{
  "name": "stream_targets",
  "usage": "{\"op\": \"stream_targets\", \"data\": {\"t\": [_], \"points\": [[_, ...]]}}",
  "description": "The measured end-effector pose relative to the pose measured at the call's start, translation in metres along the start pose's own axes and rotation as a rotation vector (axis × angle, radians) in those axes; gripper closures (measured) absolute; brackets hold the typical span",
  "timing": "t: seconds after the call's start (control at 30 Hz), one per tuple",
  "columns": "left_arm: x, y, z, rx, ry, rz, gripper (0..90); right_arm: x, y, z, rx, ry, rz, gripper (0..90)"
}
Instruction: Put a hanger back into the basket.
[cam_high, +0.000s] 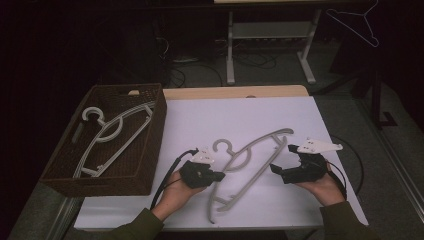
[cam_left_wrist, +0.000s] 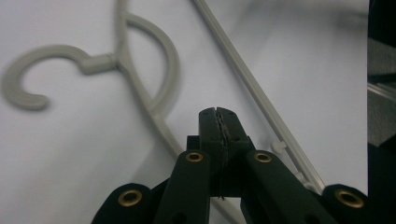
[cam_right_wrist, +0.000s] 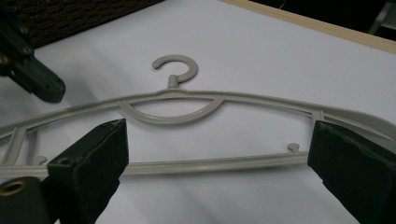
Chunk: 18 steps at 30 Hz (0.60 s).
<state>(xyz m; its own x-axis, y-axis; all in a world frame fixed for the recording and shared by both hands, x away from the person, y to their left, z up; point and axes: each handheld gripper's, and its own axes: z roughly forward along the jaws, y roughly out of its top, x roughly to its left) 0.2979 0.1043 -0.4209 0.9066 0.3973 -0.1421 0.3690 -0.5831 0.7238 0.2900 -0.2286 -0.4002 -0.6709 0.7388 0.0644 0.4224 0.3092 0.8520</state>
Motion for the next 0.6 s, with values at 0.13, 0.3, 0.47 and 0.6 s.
{"op": "stream_targets", "data": {"t": [0.13, 0.3, 0.47, 0.6], "points": [[-0.005, -0.003, 0.011, 0.051, -0.001, 0.024, 90.0, 0.0, -0.001, 0.001, 0.003, 0.001, -0.002, 4.9], [-0.005, -0.007, 0.017, 0.084, 0.017, 0.021, 90.0, 0.0, -0.002, 0.001, 0.002, 0.001, -0.004, 4.9], [-0.006, -0.009, 0.019, 0.111, 0.042, 0.044, 90.0, -0.001, -0.001, 0.001, 0.002, 0.002, -0.002, 5.0], [-0.001, -0.011, 0.017, 0.124, 0.071, 0.046, 90.0, 0.001, -0.002, 0.002, 0.007, 0.005, -0.005, 5.0]]}}
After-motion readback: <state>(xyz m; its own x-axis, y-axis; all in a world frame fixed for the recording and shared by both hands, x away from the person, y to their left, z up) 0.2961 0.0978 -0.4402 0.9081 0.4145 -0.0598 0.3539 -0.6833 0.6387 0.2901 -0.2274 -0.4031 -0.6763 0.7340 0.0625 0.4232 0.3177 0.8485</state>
